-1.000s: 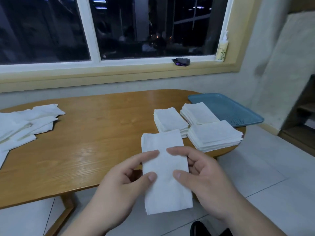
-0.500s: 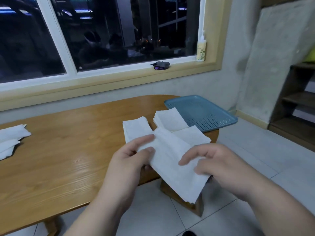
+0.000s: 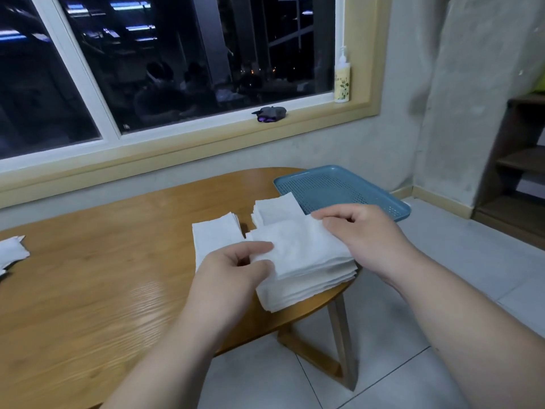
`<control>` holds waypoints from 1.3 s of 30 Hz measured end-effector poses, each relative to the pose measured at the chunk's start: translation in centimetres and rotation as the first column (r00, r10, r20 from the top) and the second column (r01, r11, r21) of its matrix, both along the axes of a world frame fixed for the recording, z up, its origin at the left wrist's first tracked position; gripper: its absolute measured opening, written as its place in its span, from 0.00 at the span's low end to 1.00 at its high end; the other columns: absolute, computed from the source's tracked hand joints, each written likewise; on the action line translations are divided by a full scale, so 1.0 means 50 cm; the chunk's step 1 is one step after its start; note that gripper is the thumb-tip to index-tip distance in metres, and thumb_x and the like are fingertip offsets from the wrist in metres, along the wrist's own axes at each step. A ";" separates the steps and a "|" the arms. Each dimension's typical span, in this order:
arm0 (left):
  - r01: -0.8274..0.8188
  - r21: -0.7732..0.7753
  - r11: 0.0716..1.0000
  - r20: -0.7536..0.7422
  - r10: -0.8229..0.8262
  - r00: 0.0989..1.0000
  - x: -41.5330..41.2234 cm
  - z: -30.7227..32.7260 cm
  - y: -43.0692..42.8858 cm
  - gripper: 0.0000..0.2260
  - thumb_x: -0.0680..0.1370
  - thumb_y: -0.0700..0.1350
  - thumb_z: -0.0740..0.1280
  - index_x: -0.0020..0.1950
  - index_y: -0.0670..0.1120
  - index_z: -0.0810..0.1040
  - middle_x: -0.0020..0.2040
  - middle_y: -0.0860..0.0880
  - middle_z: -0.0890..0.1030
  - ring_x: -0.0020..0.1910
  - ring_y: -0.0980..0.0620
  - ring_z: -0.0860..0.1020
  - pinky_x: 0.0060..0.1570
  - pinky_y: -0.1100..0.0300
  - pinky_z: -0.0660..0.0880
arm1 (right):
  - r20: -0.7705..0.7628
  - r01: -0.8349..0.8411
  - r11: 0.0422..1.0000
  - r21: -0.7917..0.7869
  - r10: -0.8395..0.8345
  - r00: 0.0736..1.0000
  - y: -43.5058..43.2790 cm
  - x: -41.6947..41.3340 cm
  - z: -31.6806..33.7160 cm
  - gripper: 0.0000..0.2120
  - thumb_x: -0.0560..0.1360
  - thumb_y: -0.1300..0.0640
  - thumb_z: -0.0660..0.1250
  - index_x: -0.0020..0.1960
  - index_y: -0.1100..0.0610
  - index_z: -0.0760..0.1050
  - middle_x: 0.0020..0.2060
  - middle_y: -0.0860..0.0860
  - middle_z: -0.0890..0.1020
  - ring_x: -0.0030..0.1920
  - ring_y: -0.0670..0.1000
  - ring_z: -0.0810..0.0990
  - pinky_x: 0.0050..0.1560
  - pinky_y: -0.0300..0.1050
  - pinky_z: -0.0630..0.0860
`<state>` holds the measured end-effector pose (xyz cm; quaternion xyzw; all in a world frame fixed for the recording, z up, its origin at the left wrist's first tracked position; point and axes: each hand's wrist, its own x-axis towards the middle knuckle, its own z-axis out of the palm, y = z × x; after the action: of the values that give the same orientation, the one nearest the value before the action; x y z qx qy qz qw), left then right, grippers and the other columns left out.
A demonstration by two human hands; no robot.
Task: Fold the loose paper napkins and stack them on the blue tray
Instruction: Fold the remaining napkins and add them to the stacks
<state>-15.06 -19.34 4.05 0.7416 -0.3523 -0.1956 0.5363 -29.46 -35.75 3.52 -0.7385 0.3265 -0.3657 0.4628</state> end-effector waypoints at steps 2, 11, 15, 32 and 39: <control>-0.017 0.040 0.999 0.060 0.015 0.998 0.001 -0.006 -0.011 0.10 0.73 0.44 0.73 0.49 0.59 0.85 0.45 0.46 0.83 0.36 0.57 0.78 0.33 0.73 0.70 | -0.111 0.013 0.998 -0.062 -0.020 0.994 -0.017 0.011 0.003 0.08 0.77 0.54 0.68 0.48 0.43 0.84 0.44 0.34 0.83 0.47 0.35 0.79 0.43 0.31 0.70; -0.015 0.260 0.966 0.398 -0.093 0.912 0.007 -0.043 -0.020 0.10 0.77 0.54 0.66 0.57 0.60 0.82 0.47 0.59 0.76 0.51 0.59 0.76 0.47 0.65 0.69 | -0.472 -0.015 0.975 -0.221 -0.093 0.877 -0.044 0.028 -0.041 0.07 0.78 0.47 0.65 0.50 0.40 0.81 0.52 0.42 0.78 0.54 0.48 0.78 0.59 0.48 0.74; -0.023 0.197 0.980 0.451 -0.070 0.890 0.003 -0.058 -0.013 0.11 0.77 0.57 0.66 0.57 0.60 0.82 0.45 0.58 0.73 0.50 0.58 0.74 0.49 0.62 0.70 | -0.339 0.070 0.928 -0.366 -0.203 0.919 -0.033 0.021 -0.039 0.07 0.78 0.45 0.66 0.51 0.41 0.83 0.50 0.44 0.75 0.54 0.50 0.75 0.63 0.54 0.71; -0.159 0.083 0.984 0.476 0.101 0.874 0.078 -0.040 0.217 0.07 0.75 0.56 0.67 0.51 0.60 0.82 0.45 0.59 0.74 0.49 0.60 0.72 0.44 0.67 0.66 | -0.325 -0.166 0.875 -0.455 0.010 0.946 0.243 0.144 -0.002 0.13 0.79 0.48 0.63 0.60 0.44 0.80 0.52 0.40 0.78 0.60 0.43 0.70 0.64 0.40 0.68; -0.357 0.039 0.933 0.437 0.305 0.846 0.206 -0.047 0.382 0.08 0.76 0.56 0.67 0.53 0.59 0.82 0.48 0.61 0.74 0.50 0.60 0.73 0.46 0.61 0.68 | -0.380 -0.357 0.824 -0.441 0.189 0.905 0.389 0.306 -0.011 0.13 0.79 0.46 0.62 0.60 0.44 0.79 0.50 0.39 0.77 0.58 0.41 0.70 0.61 0.39 0.69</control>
<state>-4.74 -0.22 1.73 0.8462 -0.3147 0.0452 0.4276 -14.17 -16.31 2.99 -0.9216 0.1802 -0.2418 0.2444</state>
